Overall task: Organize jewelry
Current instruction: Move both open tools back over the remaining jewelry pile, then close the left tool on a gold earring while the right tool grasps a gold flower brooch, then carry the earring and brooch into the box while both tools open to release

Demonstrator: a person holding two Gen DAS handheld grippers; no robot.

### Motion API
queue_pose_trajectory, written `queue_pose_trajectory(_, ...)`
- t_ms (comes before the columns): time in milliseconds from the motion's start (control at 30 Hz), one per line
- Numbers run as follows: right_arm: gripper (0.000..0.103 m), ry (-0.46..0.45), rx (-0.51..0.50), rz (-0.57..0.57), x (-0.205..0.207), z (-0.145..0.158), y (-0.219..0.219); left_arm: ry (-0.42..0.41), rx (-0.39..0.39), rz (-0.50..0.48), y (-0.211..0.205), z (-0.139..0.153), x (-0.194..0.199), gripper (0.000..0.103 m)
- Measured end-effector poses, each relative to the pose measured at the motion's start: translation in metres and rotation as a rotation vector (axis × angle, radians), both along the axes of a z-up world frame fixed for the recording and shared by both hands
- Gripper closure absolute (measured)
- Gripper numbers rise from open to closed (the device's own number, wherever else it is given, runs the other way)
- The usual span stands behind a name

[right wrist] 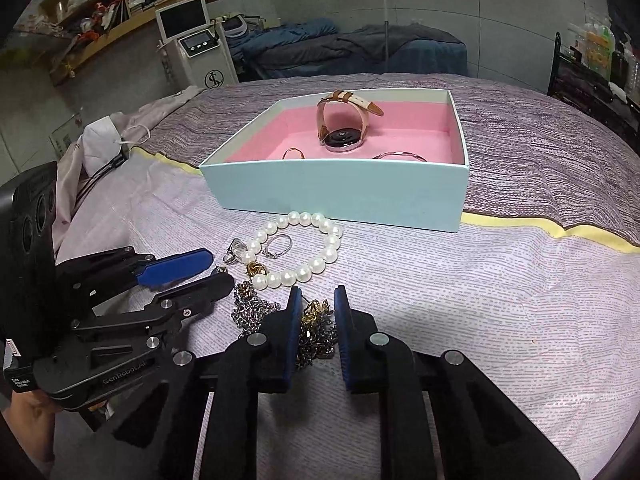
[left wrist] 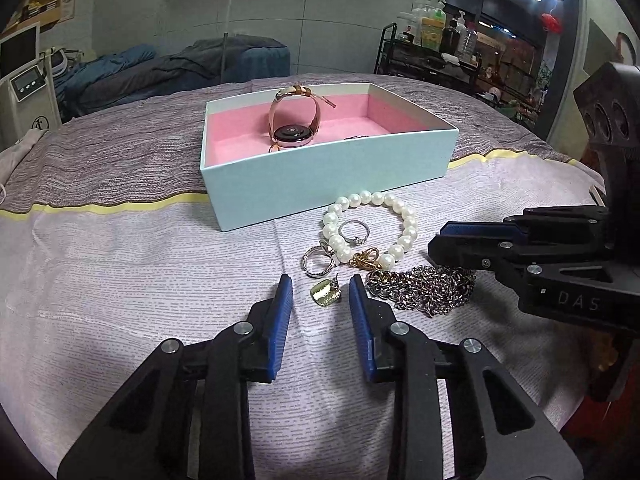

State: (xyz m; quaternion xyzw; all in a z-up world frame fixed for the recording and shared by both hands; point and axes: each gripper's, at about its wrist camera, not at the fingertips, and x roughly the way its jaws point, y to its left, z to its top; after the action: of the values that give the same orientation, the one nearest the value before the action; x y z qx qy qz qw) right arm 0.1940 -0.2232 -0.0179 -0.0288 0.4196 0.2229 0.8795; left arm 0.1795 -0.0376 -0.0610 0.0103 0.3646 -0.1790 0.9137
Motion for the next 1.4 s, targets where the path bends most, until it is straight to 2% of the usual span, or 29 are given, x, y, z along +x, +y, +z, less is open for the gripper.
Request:
queue_pose_trajectory(300,0.088,-0.053,0.084,-0.021,-0.009,0.008,-0.014,0.002,-0.034,0.003,0.001,0.0,-0.003,0.087)
queue_pose_trajectory(667,0.088,-0.127,0.118,-0.056,-0.018,0.027,-0.036,-0.002,-0.066,0.018,0.003,0.003,-0.005,0.088)
queue_pose_trajectory(767,0.088,-0.17,0.084,-0.053,-0.025,0.033,-0.039,-0.019,-0.077,0.014,0.004,0.009,-0.012,0.088)
queue_pose_trajectory(1000,0.088,-0.24,0.074,-0.058,-0.029,0.051,-0.047,-0.078,-0.092,0.015,0.009,0.031,-0.025,0.088)
queue_pose_trajectory(1233,0.088,-0.292,0.075,-0.049,-0.011,0.066,-0.039,-0.144,-0.08,0.019,0.017,0.056,-0.01,0.088)
queue_pose_trajectory(1400,0.088,-0.297,0.095,-0.037,0.006,0.072,-0.032,-0.17,-0.095,0.03,0.026,0.07,0.011,0.088)
